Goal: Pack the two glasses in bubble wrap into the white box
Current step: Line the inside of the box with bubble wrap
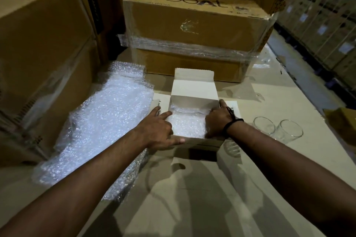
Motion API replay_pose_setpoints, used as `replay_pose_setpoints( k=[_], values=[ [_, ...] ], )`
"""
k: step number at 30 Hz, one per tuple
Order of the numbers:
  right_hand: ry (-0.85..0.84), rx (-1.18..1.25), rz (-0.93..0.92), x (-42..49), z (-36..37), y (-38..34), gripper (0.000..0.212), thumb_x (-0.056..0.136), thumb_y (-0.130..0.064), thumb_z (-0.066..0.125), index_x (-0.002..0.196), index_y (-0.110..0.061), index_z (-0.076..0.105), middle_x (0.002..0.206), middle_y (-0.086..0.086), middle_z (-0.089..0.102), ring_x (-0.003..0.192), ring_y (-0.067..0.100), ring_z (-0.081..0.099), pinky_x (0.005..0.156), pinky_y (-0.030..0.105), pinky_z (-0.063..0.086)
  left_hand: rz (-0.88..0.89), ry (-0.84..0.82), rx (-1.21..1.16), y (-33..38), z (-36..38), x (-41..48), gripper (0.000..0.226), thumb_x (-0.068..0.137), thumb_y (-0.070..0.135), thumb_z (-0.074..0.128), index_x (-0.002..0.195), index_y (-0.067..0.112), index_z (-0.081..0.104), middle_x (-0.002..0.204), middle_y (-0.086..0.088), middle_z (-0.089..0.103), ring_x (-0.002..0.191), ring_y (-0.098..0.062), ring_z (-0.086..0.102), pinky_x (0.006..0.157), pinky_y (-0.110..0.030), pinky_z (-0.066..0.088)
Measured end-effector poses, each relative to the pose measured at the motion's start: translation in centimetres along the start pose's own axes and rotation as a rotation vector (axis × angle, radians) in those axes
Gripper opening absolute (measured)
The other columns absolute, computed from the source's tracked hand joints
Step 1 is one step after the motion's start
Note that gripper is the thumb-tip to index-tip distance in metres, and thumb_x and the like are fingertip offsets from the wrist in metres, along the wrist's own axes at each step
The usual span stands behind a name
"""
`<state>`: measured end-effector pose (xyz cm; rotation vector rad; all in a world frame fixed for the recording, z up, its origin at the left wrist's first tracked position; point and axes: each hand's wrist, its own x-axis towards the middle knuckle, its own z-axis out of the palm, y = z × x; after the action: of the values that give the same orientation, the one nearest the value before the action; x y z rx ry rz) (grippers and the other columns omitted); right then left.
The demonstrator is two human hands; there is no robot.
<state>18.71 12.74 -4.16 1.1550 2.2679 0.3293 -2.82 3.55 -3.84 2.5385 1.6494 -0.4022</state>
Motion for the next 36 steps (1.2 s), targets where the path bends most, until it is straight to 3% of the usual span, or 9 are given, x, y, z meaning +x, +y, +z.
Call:
replay_pose_setpoints(
  k=[3,6,9,12,17,22,26,31,36],
  values=[
    [0.079,0.09,-0.033,-1.2,-1.2,0.8,0.067,0.069,-0.075,0.059,0.121,-0.032,0.06,0.124,-0.005,0.062,0.127,0.021,0.046,0.114,0.056,0.005,0.016,0.06,-0.063,-0.3,0.1,-0.5,0.083,0.081,0.08,0.016,0.117,0.027,0.069,0.13,0.006,0.063,0.148,-0.015,0.016,0.118,-0.052,-0.002],
    [0.127,-0.006,-0.075,-2.2,-1.6,0.4,0.054,0.072,-0.07,0.06,0.111,-0.033,0.064,0.113,-0.007,0.066,0.115,0.02,0.054,0.11,0.05,0.017,0.058,0.118,-0.145,-0.8,0.5,-1.1,0.075,0.078,0.081,0.028,0.131,0.037,0.058,0.138,0.013,0.056,0.148,-0.014,0.013,0.117,-0.051,-0.005],
    [0.103,-0.029,-0.015,-1.5,-0.6,-1.3,0.04,0.08,-0.058,0.053,0.1,-0.025,0.064,0.104,-0.002,0.069,0.101,0.022,0.059,0.101,0.047,0.021,0.087,0.114,-0.142,-0.9,0.8,-1.2,0.084,0.072,0.085,0.027,0.13,0.035,0.059,0.138,0.016,0.055,0.148,-0.015,0.011,0.116,-0.052,-0.005],
    [0.085,0.005,0.029,-0.8,-0.3,-1.8,0.034,0.082,-0.052,0.049,0.099,-0.024,0.062,0.105,0.0,0.068,0.102,0.024,0.058,0.103,0.051,0.018,0.087,0.105,-0.123,-0.7,0.7,-1.1,0.083,0.073,0.084,0.029,0.129,0.031,0.061,0.139,0.015,0.054,0.148,-0.016,0.01,0.116,-0.053,-0.005],
    [0.133,0.185,0.015,-0.4,-1.8,-2.1,0.073,0.069,-0.078,0.056,0.119,-0.025,0.057,0.119,0.001,0.063,0.111,0.025,0.057,0.103,0.047,0.03,0.076,0.091,-0.129,-0.5,0.6,-1.1,0.083,0.072,0.084,0.029,0.127,0.03,0.062,0.139,0.012,0.054,0.148,-0.018,0.009,0.116,-0.054,-0.005],
    [0.079,0.24,-0.002,-0.2,-0.9,-3.4,0.054,0.082,-0.048,0.061,0.126,-0.02,0.048,0.129,0.009,0.054,0.118,0.028,0.051,0.104,0.044,0.033,0.076,0.076,-0.1,-0.6,0.6,-1.0,0.085,0.072,0.086,0.033,0.125,0.027,0.063,0.139,0.012,0.054,0.149,-0.018,0.008,0.116,-0.055,-0.004],
    [0.128,0.125,-0.027,-1.1,-1.4,-1.8,0.057,0.078,-0.058,0.06,0.127,-0.03,0.053,0.13,0.0,0.057,0.121,0.024,0.05,0.107,0.047,0.027,0.052,0.065,-0.1,-0.4,0.4,-1.2,0.082,0.078,0.084,0.04,0.122,0.02,0.066,0.14,0.009,0.053,0.149,-0.019,0.008,0.116,-0.055,-0.006],
    [0.027,0.326,-0.027,-3.5,-3.0,1.8,0.061,0.071,-0.058,0.071,0.124,-0.032,0.055,0.134,-0.006,0.054,0.128,0.017,0.045,0.115,0.048,0.011,0.002,0.0,-0.066,0.0,-0.2,-1.3,0.087,0.077,0.087,0.031,0.121,0.021,0.067,0.142,0.004,0.053,0.149,-0.017,0.009,0.115,-0.055,-0.009],
    [-0.036,0.137,-0.025,-3.7,-2.9,1.6,0.08,0.068,-0.066,0.069,0.136,-0.031,0.047,0.142,-0.003,0.046,0.138,0.019,0.032,0.114,0.056,-0.001,-0.041,0.19,-0.218,-0.1,-2.0,0.2,0.058,0.098,0.061,0.029,0.101,0.024,0.074,0.116,0.001,0.068,0.128,-0.018,0.047,0.113,-0.051,0.004]
  ],
)
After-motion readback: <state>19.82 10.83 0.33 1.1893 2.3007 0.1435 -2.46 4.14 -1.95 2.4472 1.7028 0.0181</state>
